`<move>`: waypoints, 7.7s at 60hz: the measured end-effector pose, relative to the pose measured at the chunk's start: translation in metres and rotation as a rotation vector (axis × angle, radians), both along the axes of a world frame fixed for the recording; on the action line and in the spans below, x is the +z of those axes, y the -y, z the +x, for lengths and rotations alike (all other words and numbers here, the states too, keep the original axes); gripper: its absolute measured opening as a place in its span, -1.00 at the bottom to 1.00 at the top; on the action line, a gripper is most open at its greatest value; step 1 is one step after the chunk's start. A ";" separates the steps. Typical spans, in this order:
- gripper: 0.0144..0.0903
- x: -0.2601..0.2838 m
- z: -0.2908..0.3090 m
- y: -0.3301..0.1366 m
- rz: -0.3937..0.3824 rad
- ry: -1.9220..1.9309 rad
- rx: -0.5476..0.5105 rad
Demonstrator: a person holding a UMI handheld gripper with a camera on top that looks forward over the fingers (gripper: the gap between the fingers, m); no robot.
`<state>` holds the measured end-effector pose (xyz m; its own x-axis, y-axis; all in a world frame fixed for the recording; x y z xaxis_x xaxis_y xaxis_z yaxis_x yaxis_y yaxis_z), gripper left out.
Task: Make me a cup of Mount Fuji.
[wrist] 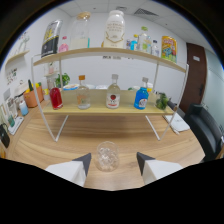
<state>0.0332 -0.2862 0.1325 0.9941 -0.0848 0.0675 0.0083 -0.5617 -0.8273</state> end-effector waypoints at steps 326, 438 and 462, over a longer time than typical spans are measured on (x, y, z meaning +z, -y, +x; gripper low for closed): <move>0.88 -0.041 -0.202 -0.021 0.064 -0.103 0.264; -0.44 0.024 0.094 -0.086 0.219 -0.152 0.013; -0.45 -0.011 0.093 -0.077 0.078 0.673 0.275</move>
